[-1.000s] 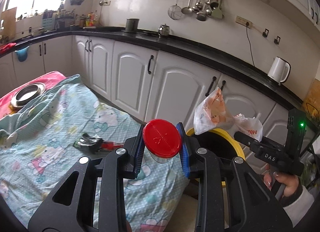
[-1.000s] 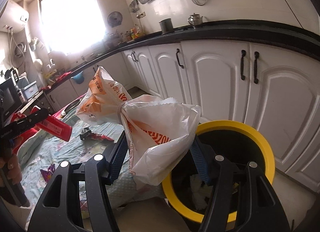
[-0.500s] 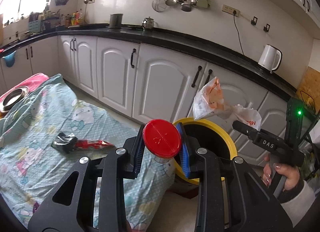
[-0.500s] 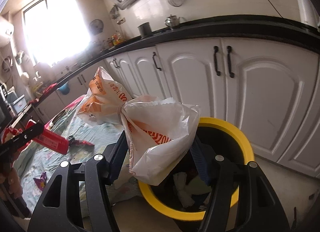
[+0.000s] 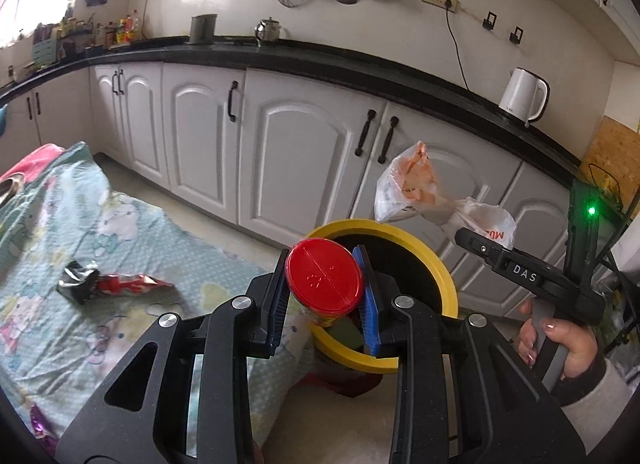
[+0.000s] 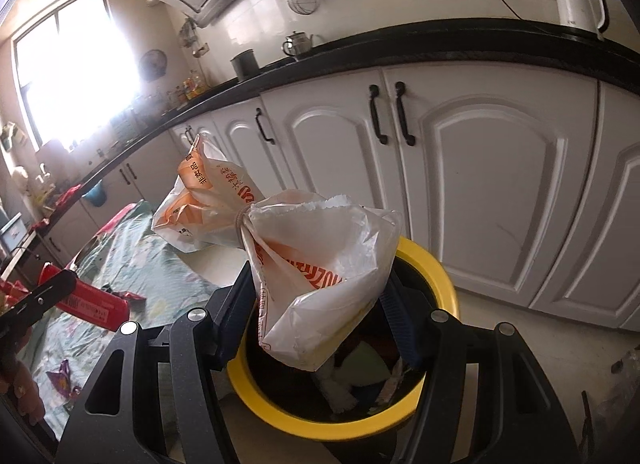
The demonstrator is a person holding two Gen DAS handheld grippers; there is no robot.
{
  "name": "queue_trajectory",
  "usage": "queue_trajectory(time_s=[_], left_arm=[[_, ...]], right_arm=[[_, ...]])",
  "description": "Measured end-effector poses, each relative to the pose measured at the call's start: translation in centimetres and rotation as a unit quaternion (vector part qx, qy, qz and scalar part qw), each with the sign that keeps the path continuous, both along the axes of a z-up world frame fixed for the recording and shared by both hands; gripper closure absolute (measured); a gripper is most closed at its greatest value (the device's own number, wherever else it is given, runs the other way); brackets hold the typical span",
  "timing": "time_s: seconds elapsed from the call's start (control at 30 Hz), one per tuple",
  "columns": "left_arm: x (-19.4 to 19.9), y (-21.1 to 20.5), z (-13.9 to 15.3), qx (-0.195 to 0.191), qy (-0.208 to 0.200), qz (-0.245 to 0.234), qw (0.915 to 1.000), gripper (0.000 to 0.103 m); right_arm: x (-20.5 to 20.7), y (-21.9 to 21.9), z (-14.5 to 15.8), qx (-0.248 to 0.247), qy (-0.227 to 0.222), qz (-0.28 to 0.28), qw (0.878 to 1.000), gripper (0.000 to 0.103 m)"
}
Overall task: Collect trash
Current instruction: 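Carry the red-capped jar and white plastic bag over the yellow bin, then open the right tool to drop the white bag while the left tool releases the jar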
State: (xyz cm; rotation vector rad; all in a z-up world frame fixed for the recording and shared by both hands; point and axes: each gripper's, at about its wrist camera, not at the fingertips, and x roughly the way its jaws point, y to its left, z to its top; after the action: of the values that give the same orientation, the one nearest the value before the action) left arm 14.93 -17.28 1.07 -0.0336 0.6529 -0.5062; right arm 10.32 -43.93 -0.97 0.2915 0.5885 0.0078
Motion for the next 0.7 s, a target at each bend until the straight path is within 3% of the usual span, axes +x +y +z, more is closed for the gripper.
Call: queue_trajectory(time_s=[0.7], left_arm=[[1.7, -4.5, -4.1, 0.007, 0.038, -0.031, 0.9988, 0.079]], right_arm=[[0.5, -2.3, -3.1, 0.01, 0.031, -0.035, 0.999, 0.043]])
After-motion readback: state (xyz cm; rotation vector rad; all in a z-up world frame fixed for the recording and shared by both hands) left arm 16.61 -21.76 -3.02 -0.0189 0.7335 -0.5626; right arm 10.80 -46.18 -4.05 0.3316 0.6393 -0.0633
